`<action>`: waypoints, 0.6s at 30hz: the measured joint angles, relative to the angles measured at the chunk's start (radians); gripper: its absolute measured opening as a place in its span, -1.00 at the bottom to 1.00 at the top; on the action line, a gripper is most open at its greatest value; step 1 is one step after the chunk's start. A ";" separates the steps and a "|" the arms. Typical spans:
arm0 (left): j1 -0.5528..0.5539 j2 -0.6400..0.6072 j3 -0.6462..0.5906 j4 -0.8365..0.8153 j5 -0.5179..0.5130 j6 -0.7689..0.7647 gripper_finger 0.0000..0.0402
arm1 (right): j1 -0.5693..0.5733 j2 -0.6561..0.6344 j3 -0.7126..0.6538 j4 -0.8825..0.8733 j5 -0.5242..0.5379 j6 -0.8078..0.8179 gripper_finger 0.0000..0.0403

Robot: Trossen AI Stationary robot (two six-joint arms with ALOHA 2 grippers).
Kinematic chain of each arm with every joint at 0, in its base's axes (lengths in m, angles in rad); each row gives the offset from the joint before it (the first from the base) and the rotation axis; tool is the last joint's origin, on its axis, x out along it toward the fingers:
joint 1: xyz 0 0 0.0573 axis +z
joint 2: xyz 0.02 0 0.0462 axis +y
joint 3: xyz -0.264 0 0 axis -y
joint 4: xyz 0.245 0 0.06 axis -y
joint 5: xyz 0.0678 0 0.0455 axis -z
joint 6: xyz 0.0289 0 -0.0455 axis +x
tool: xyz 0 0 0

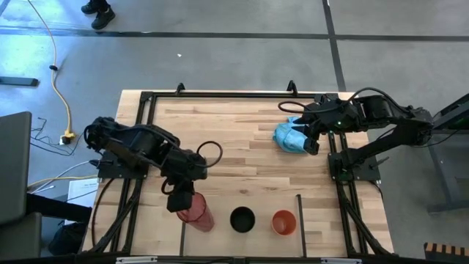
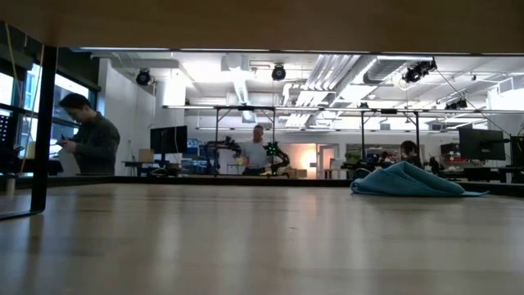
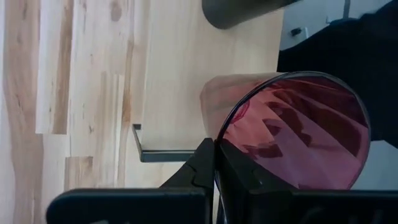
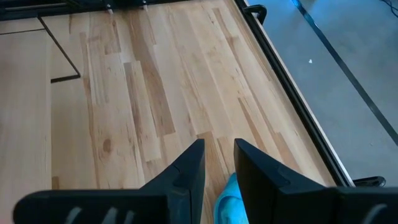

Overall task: Stack small to large cups/mugs on shelf
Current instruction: Put the red cup on the shelf

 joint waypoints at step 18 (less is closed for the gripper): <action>-0.034 0.034 -0.001 0.005 -0.039 -0.024 -1.00 | 0.000 0.000 0.000 0.000 0.000 -0.009 -0.61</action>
